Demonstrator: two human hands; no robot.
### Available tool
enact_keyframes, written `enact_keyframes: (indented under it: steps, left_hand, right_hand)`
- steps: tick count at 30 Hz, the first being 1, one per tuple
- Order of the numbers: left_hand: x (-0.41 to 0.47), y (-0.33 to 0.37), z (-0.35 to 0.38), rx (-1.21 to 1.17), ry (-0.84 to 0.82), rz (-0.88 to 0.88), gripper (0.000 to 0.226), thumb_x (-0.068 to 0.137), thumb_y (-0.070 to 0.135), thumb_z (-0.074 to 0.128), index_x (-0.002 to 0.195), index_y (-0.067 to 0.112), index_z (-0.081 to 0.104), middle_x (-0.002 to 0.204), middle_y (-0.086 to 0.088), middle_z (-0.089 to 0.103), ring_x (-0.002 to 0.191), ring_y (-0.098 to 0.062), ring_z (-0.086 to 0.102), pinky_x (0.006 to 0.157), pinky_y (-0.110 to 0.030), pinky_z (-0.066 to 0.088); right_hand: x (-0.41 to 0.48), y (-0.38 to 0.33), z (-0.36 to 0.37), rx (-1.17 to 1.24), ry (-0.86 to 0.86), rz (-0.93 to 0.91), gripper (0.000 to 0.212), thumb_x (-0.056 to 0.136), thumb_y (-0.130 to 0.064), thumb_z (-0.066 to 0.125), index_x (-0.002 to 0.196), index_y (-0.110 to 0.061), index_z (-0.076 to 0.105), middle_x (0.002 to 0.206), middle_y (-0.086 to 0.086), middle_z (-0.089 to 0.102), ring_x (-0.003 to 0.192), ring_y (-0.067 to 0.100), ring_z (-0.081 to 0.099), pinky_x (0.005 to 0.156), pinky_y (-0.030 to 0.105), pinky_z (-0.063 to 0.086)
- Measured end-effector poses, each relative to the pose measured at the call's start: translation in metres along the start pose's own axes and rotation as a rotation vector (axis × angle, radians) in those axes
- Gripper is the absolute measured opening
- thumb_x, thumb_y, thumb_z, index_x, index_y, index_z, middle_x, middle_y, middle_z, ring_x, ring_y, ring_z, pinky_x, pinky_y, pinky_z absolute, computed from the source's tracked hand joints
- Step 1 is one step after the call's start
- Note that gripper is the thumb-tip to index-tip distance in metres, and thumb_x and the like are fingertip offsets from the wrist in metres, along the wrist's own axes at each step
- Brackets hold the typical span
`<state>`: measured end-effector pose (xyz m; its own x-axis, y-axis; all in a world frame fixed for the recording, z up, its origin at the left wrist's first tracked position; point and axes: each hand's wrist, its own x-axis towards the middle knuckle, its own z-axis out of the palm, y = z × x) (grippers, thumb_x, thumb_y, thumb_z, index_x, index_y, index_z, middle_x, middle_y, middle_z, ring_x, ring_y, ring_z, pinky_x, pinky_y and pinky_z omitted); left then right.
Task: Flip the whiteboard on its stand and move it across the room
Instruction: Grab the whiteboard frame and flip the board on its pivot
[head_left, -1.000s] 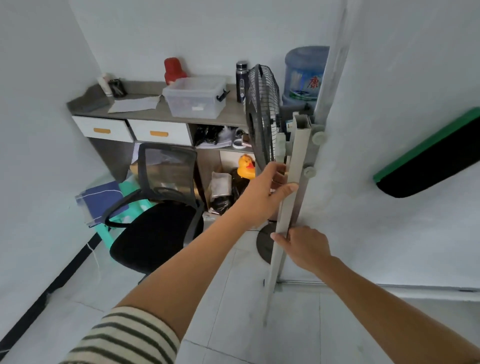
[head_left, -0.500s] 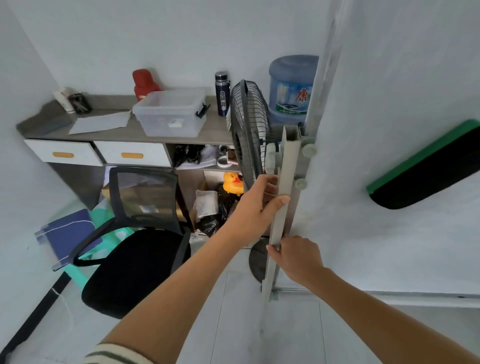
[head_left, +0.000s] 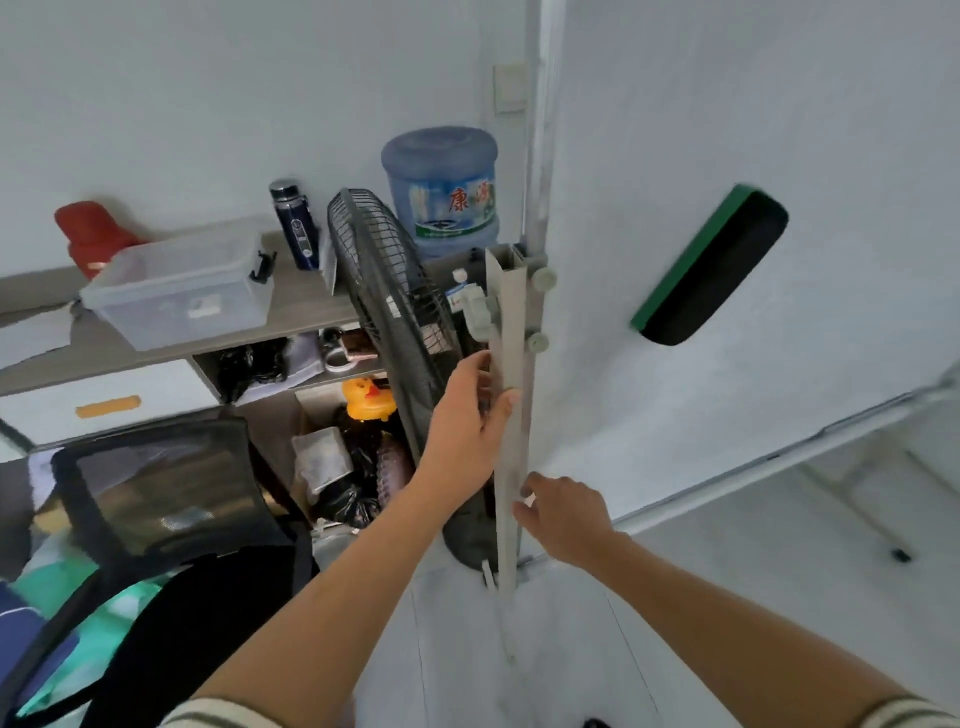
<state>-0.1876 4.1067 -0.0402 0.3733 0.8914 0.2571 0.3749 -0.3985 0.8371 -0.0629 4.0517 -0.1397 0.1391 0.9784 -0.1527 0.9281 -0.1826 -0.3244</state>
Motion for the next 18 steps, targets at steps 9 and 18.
enact_keyframes:
  steps: [9,18]
  left_hand:
    - [-0.092,-0.045,0.057,0.046,-0.454,-0.322,0.01,0.089,0.016,0.06,0.096,0.022,0.058,0.084,-0.008,0.064,0.077,-0.022,0.061,0.069,-0.034,0.051]
    - [-0.135,-0.005,0.185,0.048,-0.765,-0.352,0.007,0.089,0.019,0.062,0.091,0.025,0.06,0.091,-0.016,0.069,0.078,-0.024,0.068,0.069,-0.033,0.051]
  right_hand:
    - [-0.149,0.11,0.026,0.349,-0.015,0.394,0.03,0.091,-0.045,0.055,0.109,-0.025,0.068,0.1,-0.007,0.074,0.095,0.014,0.067,0.085,0.029,0.051]
    - [-0.296,0.25,0.02,0.621,0.153,0.757,0.011,0.089,-0.039,0.062,0.091,-0.029,0.066,0.08,-0.01,0.073,0.07,0.004,0.07,0.071,0.026,0.056]
